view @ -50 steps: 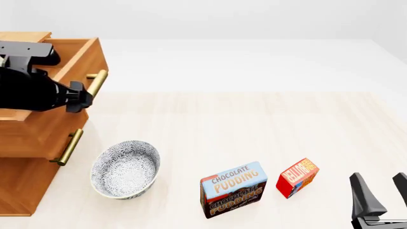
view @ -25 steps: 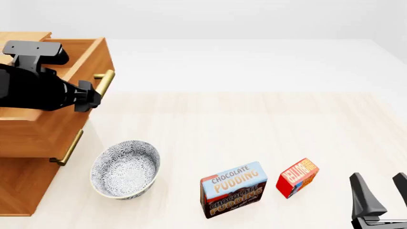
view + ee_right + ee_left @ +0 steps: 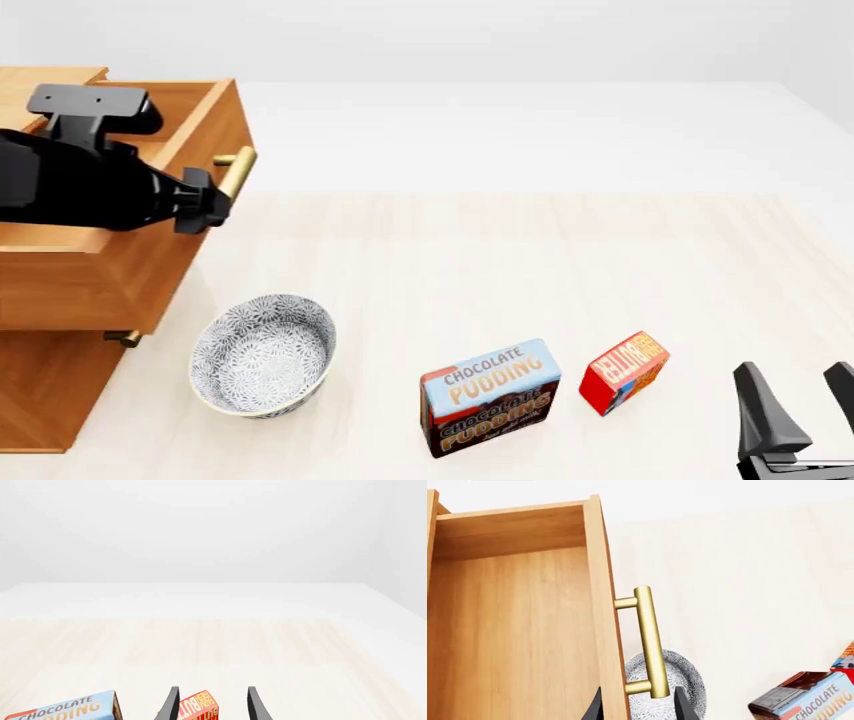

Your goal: Put the butter at the back in the top drawer of the cabinet and close it.

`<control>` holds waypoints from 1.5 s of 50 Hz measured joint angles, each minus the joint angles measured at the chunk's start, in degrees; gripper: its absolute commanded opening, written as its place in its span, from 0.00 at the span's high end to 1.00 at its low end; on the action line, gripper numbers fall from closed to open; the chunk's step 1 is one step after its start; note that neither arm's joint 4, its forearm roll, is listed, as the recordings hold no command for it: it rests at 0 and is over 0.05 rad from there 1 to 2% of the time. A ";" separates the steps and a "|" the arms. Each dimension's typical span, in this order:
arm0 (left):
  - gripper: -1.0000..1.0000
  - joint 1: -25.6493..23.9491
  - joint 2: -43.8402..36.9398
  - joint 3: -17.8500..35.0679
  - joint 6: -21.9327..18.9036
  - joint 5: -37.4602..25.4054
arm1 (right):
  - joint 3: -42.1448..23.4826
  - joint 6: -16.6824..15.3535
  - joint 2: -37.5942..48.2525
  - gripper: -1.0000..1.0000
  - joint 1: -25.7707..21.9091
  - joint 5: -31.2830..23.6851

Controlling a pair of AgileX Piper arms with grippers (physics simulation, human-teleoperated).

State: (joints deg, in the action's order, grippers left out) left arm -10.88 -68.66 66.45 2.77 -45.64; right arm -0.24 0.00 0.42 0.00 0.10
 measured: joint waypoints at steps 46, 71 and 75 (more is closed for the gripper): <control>0.00 -5.69 -1.54 0.87 2.77 1.53 | 0.00 0.00 0.00 0.00 0.00 0.00; 0.00 -8.16 -2.14 1.08 4.41 2.69 | 0.00 0.00 0.00 0.00 0.00 0.00; 0.00 -8.24 -2.09 0.99 4.49 2.85 | 0.00 0.00 0.00 0.00 0.00 0.00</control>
State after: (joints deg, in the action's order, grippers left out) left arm -19.12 -70.75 67.44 7.25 -42.79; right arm -0.24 0.00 0.42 0.00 0.10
